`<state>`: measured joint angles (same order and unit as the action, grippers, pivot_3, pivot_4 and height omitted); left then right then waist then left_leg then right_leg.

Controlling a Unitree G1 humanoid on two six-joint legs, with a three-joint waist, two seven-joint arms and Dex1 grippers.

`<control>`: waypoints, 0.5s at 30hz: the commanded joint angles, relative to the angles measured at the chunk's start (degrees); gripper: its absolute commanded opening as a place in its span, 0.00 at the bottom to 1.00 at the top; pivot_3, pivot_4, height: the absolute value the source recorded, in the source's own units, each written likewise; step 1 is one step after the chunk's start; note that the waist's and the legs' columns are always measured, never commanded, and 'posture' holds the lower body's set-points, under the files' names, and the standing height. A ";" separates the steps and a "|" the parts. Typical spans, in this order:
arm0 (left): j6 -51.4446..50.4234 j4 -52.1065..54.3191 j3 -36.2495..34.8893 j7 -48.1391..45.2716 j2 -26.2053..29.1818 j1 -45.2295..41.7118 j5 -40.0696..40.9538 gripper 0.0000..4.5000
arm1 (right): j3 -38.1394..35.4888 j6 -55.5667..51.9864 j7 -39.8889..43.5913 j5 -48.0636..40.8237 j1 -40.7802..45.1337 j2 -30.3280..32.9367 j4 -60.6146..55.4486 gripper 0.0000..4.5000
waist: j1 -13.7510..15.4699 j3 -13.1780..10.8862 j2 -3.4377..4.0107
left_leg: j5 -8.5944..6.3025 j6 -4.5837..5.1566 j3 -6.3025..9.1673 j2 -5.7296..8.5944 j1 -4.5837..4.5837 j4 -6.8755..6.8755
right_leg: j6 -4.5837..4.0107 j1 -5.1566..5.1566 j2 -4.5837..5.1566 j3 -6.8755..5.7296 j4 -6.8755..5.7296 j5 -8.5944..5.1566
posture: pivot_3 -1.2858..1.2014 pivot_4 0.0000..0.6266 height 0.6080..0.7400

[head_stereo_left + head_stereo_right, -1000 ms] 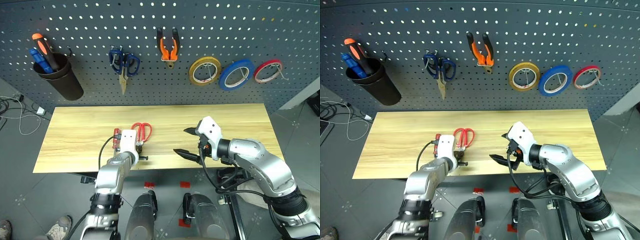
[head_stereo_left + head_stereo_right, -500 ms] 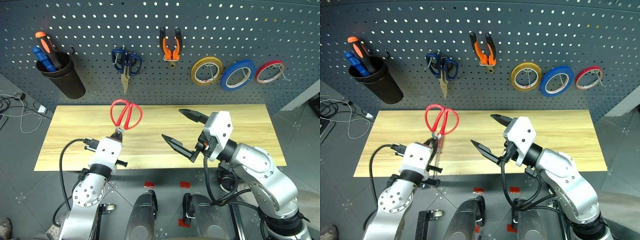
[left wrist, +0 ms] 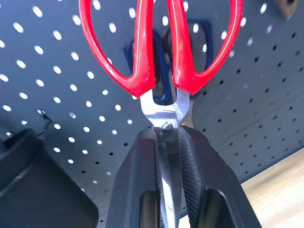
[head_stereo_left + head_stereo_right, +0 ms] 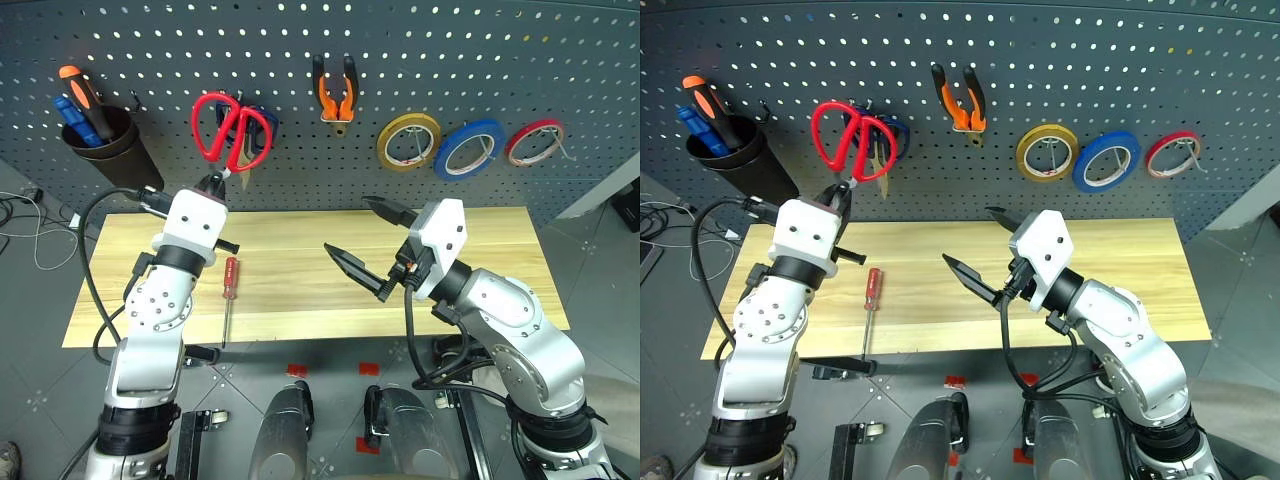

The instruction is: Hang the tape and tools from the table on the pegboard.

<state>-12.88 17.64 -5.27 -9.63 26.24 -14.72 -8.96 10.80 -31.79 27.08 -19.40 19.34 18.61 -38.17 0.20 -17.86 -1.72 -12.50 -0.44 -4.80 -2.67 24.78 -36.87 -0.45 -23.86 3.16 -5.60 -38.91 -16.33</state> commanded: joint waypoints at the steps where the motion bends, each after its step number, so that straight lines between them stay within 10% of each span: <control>1: -0.06 -3.88 2.30 -0.74 -0.29 -3.27 -1.35 0.06 | -0.62 1.51 0.01 -0.43 1.28 -0.39 -1.05 1.00 | -0.05 0.00 0.00 | 0.00 0.00 0.00 0.00 0.00 -0.01 | 0.00 0.00 0.00 0.01 0.00 0.00 | 0.51 0.44 1.00; 15: -17.90 -0.75 0.83 -7.11 -4.11 5.53 6.38 1.00 | 3.97 -5.69 -2.50 0.53 1.21 -0.83 -2.37 1.00 | -1.32 0.02 -0.03 | 0.02 -0.03 -0.04 -0.03 -0.05 -0.04 | -0.04 0.02 0.00 0.08 -0.05 -0.01 | 0.50 0.47 1.00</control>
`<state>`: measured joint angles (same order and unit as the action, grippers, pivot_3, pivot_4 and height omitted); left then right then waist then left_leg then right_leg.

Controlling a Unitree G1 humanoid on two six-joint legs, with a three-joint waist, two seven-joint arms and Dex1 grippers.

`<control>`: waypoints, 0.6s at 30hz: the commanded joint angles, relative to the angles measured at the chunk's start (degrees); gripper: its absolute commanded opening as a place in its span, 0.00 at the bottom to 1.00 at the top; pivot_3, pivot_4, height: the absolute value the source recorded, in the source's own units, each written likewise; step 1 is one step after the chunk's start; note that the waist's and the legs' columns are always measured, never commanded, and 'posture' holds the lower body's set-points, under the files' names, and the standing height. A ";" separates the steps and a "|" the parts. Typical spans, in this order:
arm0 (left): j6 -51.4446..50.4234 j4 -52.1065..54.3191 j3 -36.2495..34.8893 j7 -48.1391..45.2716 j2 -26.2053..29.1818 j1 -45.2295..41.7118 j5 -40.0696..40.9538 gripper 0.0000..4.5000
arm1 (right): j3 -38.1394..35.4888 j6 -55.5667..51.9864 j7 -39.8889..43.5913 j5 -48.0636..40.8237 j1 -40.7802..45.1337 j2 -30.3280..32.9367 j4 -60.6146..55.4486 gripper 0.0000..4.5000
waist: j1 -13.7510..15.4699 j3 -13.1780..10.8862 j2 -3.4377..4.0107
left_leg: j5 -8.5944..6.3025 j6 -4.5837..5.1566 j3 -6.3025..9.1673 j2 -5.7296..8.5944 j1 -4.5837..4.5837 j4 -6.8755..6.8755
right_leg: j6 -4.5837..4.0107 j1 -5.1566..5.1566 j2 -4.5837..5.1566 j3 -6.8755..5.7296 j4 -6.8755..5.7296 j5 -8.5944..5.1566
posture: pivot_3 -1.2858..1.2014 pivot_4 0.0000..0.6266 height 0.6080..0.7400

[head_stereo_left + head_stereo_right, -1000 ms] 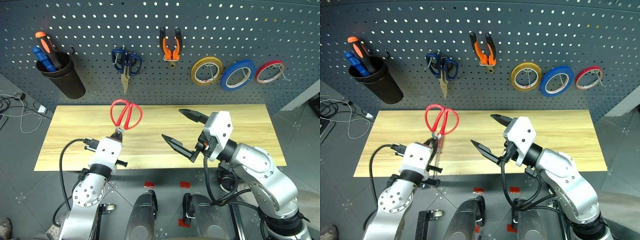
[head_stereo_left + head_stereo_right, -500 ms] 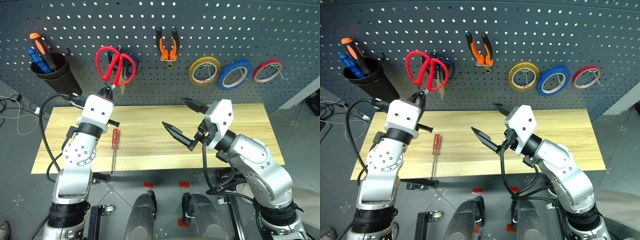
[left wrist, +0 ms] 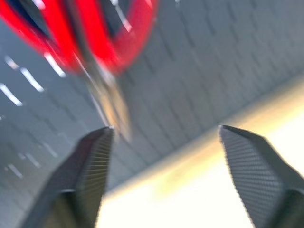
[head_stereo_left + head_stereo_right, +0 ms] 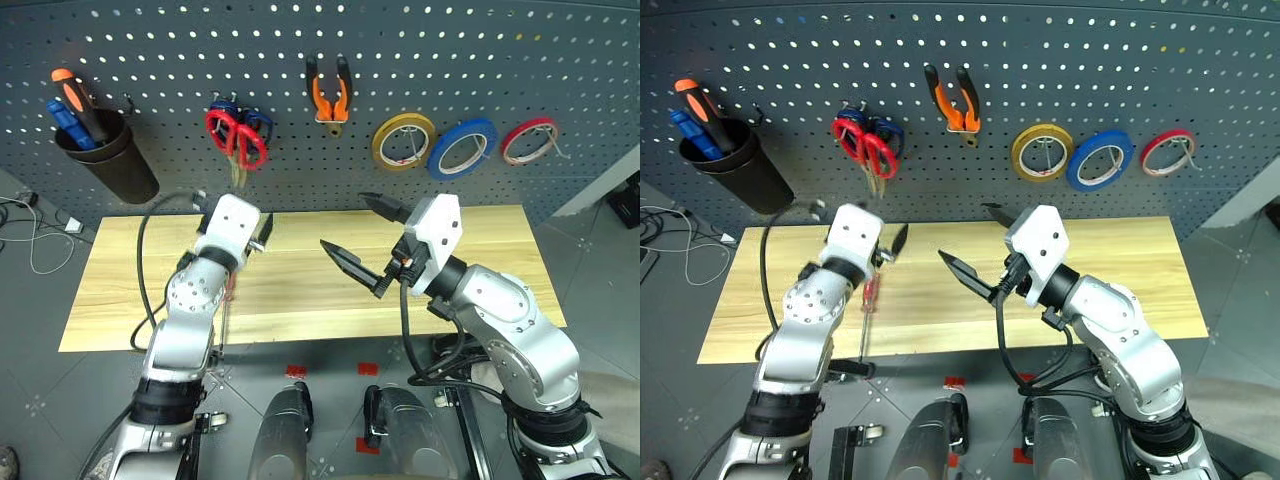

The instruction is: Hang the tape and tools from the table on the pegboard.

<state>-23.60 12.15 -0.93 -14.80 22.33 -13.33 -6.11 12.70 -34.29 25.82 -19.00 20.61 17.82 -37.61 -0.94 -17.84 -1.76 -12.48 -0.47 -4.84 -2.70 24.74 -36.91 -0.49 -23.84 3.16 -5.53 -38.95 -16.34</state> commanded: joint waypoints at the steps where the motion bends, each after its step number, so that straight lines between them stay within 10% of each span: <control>1: -9.59 5.61 -4.27 -2.26 -0.31 5.01 4.57 1.00 | 2.46 -4.04 -1.46 -0.03 0.05 -0.10 -3.17 1.00 | -0.18 -0.01 0.00 | 0.00 0.00 0.02 0.00 0.00 0.00 | -0.01 -0.01 0.00 -0.02 -0.01 -0.01 | 0.50 0.47 1.00; 8: -30.65 0.70 -14.42 -3.40 -1.49 3.01 14.62 1.00 | 6.10 -9.61 -0.88 -1.31 1.66 -0.23 -3.89 1.00 | 0.84 0.00 -0.02 | -0.03 0.07 0.12 0.01 -0.04 -0.09 | 0.28 0.09 0.00 -0.08 -0.09 -0.12 | 0.52 0.49 1.00; 18: -33.05 -19.56 -13.79 -3.85 1.53 -7.58 15.96 1.00 | 8.74 -11.68 3.23 -1.74 6.05 0.82 -1.94 1.00 | 1.00 -0.01 -0.06 | 0.01 0.01 0.13 0.02 -0.04 -0.07 | 0.02 0.08 0.00 -0.11 -0.06 0.03 | 0.52 0.51 1.00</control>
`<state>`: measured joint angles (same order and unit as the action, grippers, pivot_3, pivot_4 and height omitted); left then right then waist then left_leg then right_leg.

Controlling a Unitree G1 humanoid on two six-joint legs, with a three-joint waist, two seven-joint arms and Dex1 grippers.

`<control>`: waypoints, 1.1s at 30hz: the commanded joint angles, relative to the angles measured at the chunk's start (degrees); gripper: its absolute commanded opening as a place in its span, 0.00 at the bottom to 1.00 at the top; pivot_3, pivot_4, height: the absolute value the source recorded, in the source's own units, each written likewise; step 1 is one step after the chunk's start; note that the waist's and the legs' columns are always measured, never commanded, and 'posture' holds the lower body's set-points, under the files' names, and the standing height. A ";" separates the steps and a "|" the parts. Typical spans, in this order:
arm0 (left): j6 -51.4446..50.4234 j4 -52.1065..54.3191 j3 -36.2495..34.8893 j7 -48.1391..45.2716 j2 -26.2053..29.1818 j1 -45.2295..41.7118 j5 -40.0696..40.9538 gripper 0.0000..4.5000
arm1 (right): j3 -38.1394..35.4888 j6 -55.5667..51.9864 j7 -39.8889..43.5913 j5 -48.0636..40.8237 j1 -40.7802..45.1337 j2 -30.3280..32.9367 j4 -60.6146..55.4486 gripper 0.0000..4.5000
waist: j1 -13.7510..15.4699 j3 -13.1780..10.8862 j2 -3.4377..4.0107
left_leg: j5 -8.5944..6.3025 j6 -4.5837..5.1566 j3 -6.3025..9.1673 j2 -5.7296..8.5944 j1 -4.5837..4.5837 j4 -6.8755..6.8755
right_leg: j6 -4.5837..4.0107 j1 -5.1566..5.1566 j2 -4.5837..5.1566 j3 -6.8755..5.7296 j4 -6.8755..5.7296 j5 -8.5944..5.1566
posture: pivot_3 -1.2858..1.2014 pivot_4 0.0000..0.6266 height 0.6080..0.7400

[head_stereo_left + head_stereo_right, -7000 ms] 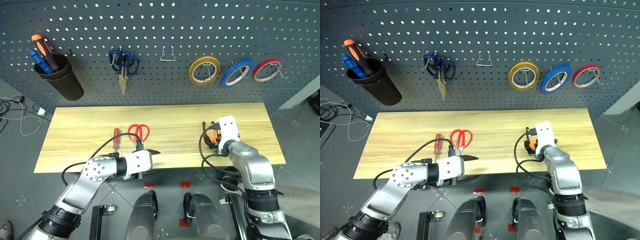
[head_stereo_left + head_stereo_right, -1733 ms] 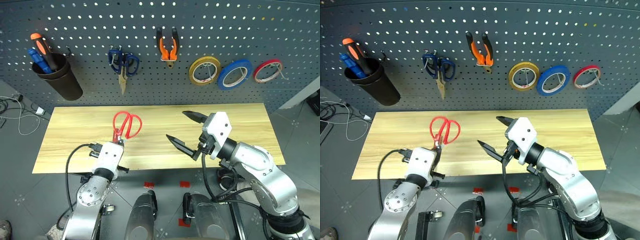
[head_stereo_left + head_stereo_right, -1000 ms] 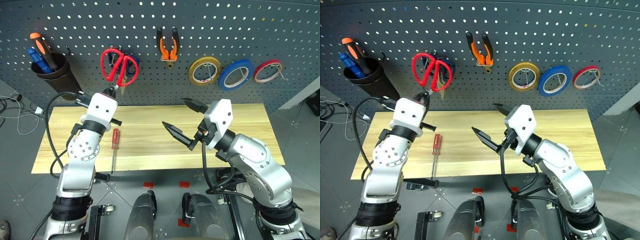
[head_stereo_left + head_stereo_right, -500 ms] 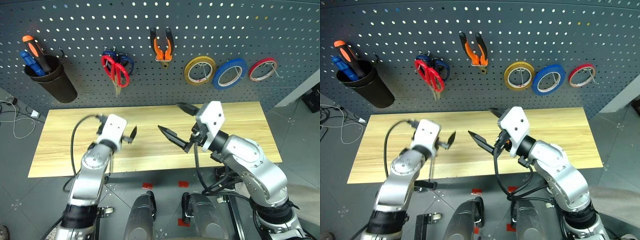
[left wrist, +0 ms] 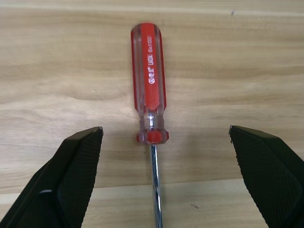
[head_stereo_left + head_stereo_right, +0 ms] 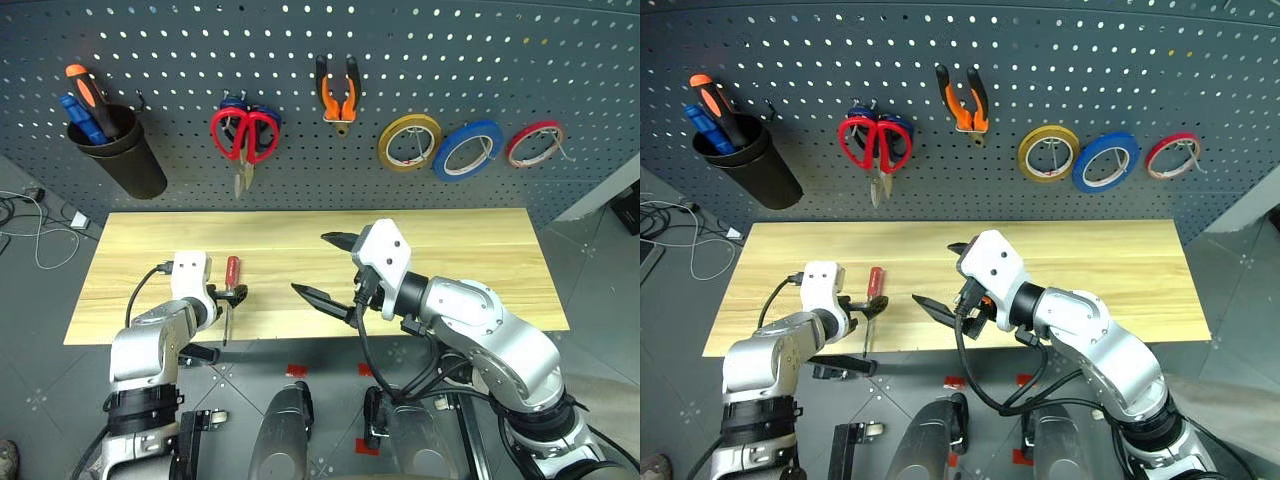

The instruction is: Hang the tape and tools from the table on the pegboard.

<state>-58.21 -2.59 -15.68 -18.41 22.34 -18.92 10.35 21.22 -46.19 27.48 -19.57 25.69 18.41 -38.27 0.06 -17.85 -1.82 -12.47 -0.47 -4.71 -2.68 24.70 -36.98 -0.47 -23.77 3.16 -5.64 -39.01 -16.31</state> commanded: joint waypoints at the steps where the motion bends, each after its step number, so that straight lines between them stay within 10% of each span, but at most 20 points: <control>1: 2.66 -6.33 1.58 -0.07 1.88 -2.72 -0.96 1.00 | 0.27 0.17 1.81 -1.22 1.10 0.39 -1.22 1.00 | -0.01 0.00 0.00 | 0.00 0.00 0.00 0.00 0.00 0.01 | -0.01 0.00 0.00 -0.01 0.00 0.00 | 0.52 0.51 1.00; 6: 5.38 -10.80 3.91 -0.52 2.91 -5.06 -1.49 0.87 | 0.36 -0.16 2.55 -1.02 1.48 0.79 -1.03 1.00 | -0.05 0.00 -0.01 | 0.00 -0.01 -0.03 0.00 0.01 0.02 | -0.02 0.00 0.02 0.02 0.06 -0.01 | 0.51 0.50 1.00; 17: 7.54 -6.17 1.39 -2.33 5.41 -1.58 0.53 0.13 | -0.37 0.09 4.67 -1.28 1.68 2.37 -1.55 1.00 | -0.24 0.01 -0.03 | 0.00 -0.02 -0.04 -0.01 0.01 0.01 | -0.03 0.00 0.02 0.03 0.04 -0.01 | 0.51 0.47 1.00; 28: 41.85 26.14 -7.29 8.17 7.58 15.99 -11.25 0.13 | -2.90 2.22 4.95 -1.40 0.22 3.34 -2.09 1.00 | -0.01 0.17 -0.27 | -0.01 -0.01 -0.02 -0.01 0.01 0.04 | -0.05 0.02 0.08 0.01 0.08 0.00 | 0.53 0.43 1.00; 33: 42.66 32.19 -8.53 11.45 7.28 10.41 -11.53 0.13 | -3.99 2.32 5.05 -2.07 0.56 2.42 -1.54 1.00 | 0.82 0.26 -0.32 | -0.03 0.03 0.00 -0.01 0.00 0.03 | -0.04 0.04 0.07 -0.04 0.05 0.01 | 0.54 0.41 1.00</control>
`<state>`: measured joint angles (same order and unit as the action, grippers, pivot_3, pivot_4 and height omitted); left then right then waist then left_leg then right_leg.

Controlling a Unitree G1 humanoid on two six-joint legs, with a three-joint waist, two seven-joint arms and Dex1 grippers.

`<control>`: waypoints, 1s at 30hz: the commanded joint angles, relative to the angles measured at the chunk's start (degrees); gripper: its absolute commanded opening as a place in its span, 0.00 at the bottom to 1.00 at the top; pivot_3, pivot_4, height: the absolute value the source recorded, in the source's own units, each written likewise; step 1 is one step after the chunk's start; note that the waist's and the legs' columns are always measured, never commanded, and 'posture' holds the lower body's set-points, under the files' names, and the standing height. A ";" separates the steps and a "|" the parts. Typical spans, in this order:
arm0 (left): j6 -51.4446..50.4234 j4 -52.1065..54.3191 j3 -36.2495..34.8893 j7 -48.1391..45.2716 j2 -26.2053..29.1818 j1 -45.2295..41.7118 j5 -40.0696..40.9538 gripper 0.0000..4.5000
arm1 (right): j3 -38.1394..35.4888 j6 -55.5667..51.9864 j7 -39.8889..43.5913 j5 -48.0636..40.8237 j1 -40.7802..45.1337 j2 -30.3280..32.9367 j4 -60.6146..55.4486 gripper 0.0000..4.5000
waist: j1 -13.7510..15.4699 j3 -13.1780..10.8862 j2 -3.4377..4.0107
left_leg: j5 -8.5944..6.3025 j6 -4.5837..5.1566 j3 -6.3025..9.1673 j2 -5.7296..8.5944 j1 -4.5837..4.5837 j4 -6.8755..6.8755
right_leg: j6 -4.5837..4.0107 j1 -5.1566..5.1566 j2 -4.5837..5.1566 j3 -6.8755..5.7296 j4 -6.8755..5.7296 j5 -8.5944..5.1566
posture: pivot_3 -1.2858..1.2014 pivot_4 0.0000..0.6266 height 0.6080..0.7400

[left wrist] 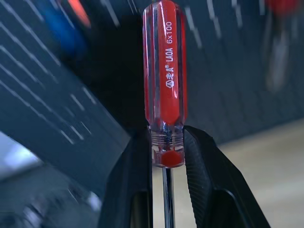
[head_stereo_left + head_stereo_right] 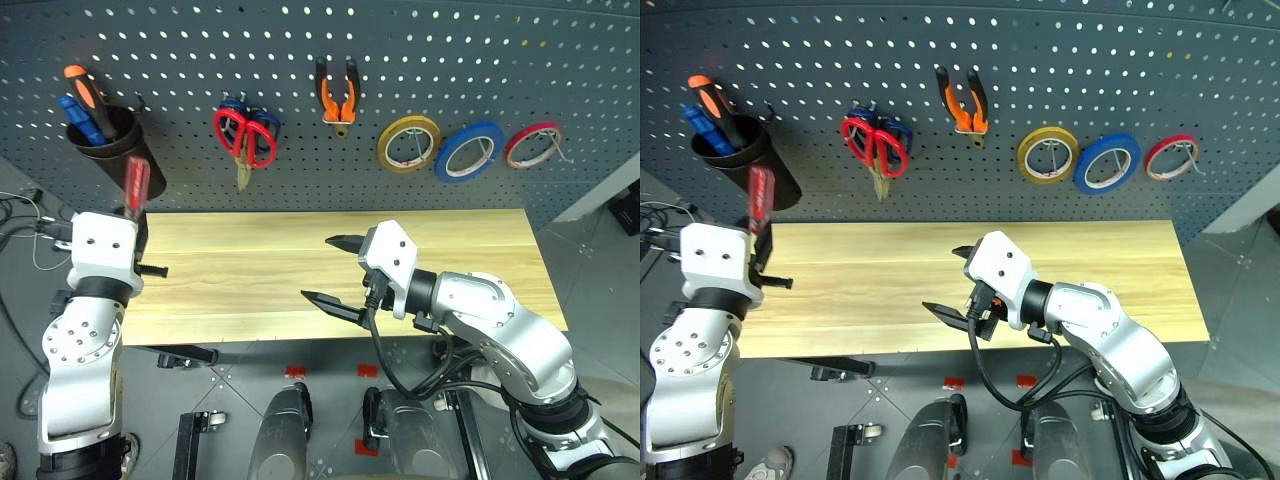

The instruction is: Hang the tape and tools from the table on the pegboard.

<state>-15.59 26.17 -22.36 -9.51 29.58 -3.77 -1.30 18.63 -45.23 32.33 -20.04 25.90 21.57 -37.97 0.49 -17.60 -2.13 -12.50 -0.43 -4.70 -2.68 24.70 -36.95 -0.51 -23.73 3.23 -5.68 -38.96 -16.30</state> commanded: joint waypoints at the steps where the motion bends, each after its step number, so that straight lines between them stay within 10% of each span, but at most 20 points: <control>1: -1.75 3.07 -2.63 3.43 -0.24 -7.70 1.30 0.13 | -1.57 1.38 0.14 -1.76 0.58 -1.01 -1.65 1.00 | 0.77 0.01 -0.01 | 0.00 0.01 0.03 0.00 0.00 -0.01 | 0.00 0.00 -0.01 -0.04 -0.02 0.00 | 0.54 0.41 1.00; 12: 2.44 -24.36 -4.60 -0.79 8.54 -43.02 11.25 0.13 | -4.91 -1.26 -2.22 -4.85 4.82 -5.55 -0.77 1.00 | 0.55 0.16 -0.26 | 0.05 -0.05 0.00 0.03 0.03 -0.06 | 0.06 0.02 -0.05 -0.07 0.03 0.07 | 0.53 0.40 1.00; 24: 12.45 -33.78 -3.83 -0.47 6.38 -38.49 10.35 0.13 | -5.09 -2.17 -4.19 -5.61 5.83 -6.20 -1.16 1.00 | 0.24 0.18 -0.27 | 0.06 -0.06 -0.04 0.02 0.02 -0.12 | 0.03 -0.02 -0.04 -0.07 -0.04 0.05 | 0.52 0.39 1.00; 30: 12.84 -30.56 -4.93 2.41 3.13 -35.09 11.93 0.57 | -5.16 -2.12 -4.29 -5.78 5.61 -5.98 -1.13 1.00 | -0.03 0.24 -0.38 | 0.08 -0.06 0.00 0.01 0.03 -0.17 | 0.02 0.00 -0.04 -0.10 -0.08 0.06 | 0.52 0.40 1.00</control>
<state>-4.60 -8.67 -25.69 -8.04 31.98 -38.27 10.04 14.30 -47.90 28.25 -24.92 30.86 15.65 -36.95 0.47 -17.35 -2.51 -12.43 -0.50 -4.69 -2.68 24.74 -37.12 -0.50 -23.73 3.19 -5.77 -39.03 -16.23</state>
